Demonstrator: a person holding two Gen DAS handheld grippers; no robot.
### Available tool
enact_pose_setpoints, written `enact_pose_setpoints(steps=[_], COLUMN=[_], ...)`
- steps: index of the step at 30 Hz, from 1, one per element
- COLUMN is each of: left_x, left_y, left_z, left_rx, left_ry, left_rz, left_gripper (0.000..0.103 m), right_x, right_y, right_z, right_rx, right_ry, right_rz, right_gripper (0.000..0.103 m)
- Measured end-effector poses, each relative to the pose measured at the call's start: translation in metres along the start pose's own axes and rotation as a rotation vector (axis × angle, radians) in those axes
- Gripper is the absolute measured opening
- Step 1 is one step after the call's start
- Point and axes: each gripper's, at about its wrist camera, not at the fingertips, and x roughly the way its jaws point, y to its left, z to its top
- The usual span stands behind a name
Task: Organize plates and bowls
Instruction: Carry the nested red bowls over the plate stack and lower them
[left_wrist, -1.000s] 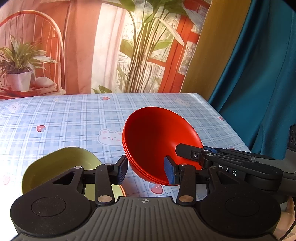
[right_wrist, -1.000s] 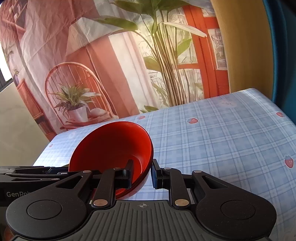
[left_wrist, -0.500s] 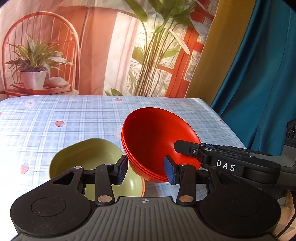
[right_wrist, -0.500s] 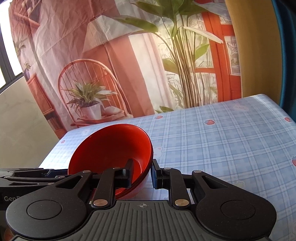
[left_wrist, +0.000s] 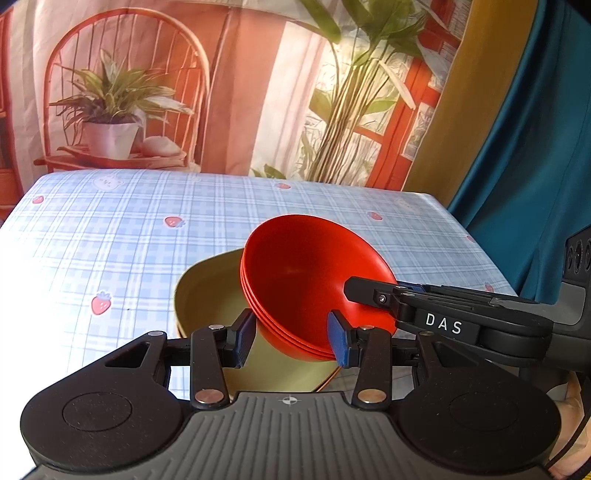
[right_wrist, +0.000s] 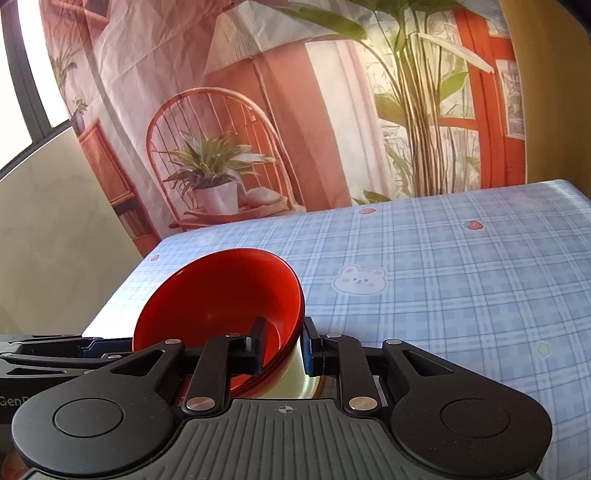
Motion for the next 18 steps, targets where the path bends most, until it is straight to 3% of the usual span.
enact_pose_setpoints(steps=[18], left_x=[0.007], left_y=[0.017], left_z=[-0.012], left_rx=[-0.031], left_ry=[0.024], left_rz=[0.035], left_gripper=[0.045], right_x=[0.030], right_y=[0.014], right_z=[-0.013], right_rx=[-0.011], right_ry=[0.057], right_rz=[0.009], right_gripper=[0.017])
